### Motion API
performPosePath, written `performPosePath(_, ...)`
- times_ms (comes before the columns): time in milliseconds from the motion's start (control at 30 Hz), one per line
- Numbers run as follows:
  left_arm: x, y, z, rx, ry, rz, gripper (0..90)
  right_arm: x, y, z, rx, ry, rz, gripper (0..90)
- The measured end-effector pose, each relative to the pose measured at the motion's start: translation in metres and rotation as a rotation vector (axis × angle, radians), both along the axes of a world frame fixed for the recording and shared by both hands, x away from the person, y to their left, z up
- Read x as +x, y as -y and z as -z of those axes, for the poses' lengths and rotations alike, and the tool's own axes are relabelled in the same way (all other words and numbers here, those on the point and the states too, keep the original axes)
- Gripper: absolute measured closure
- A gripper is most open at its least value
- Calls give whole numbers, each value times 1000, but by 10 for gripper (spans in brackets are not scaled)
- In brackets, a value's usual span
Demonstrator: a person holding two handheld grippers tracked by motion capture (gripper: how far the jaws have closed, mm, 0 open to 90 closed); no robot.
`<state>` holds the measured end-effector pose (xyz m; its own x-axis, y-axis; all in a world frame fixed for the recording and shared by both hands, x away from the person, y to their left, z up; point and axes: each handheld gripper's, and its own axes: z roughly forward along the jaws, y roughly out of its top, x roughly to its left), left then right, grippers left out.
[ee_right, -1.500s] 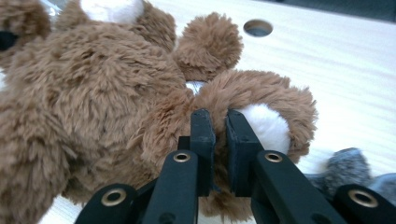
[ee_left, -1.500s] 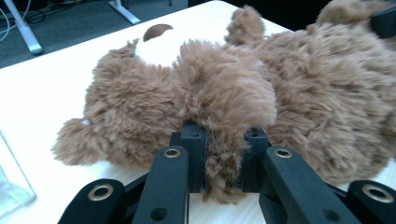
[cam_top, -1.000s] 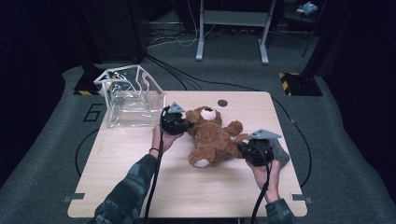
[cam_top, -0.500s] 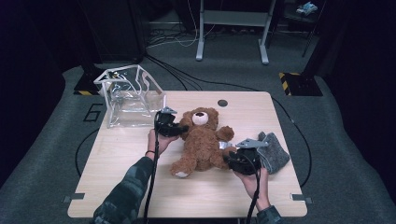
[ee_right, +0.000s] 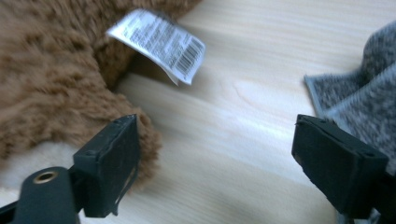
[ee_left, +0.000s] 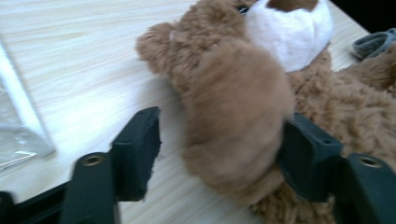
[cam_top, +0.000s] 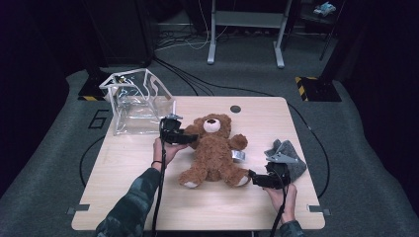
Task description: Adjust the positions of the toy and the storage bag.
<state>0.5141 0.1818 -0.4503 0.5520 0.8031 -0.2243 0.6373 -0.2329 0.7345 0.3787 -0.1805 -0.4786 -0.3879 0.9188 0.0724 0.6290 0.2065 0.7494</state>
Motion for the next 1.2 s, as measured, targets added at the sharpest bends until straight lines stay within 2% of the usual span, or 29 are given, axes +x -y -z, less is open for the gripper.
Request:
performPosePath(67, -3, -1, -3, 5, 6, -13, 246, -2, 2, 6, -16, 12, -6, 126)
performPosePath(167, -7, -3, -9, -4, 10, -31, 177, -8, 2, 16, -40, 0, -7, 83)
performPosePath(333, -14, -2, -29, -10, 39, -58, 148, -19, 2, 27, -66, -15, 7, 21)
performPosePath(467, -18, 11, -49, 4, 59, -77, 134, -25, 3, 38, -88, -47, 22, 0)
performPosePath(600, -19, 27, -63, 23, 74, -63, 117, -27, 4, 46, -97, -56, 32, 0)
performPosePath(633, -19, 31, -64, 24, 74, -61, 117, -28, 3, 47, -97, -66, 39, 0)
performPosePath(667, -19, 39, -66, 34, 64, -53, 113, -28, 4, 49, -107, -56, 38, 0)
performPosePath(700, -18, 43, -66, 38, 64, -55, 111, -29, 4, 49, -92, -58, 50, 0)
performPosePath(867, -15, 72, -62, 48, 29, -50, 87, -29, 8, 51, -95, -34, 39, 0)
performPosePath(900, -14, 78, -61, 49, 21, -49, 84, -29, 7, 52, -80, -21, 49, 0)
performPosePath(933, -14, 83, -60, 61, 19, -46, 77, -29, 7, 52, -82, -21, 47, 0)
performPosePath(1067, -12, 102, -52, 65, -1, -71, 52, -29, 6, 52, -81, -20, 44, 0)
performPosePath(1100, -12, 107, -50, 88, -12, -69, 48, -29, 6, 52, -81, -20, 44, 0)
performPosePath(1133, -11, 112, -47, 80, -12, -85, 39, -29, 6, 52, -81, -21, 40, 0)
performPosePath(1200, -9, 118, -43, 97, -23, -95, 16, -28, 7, 52, -88, -26, 27, 0)
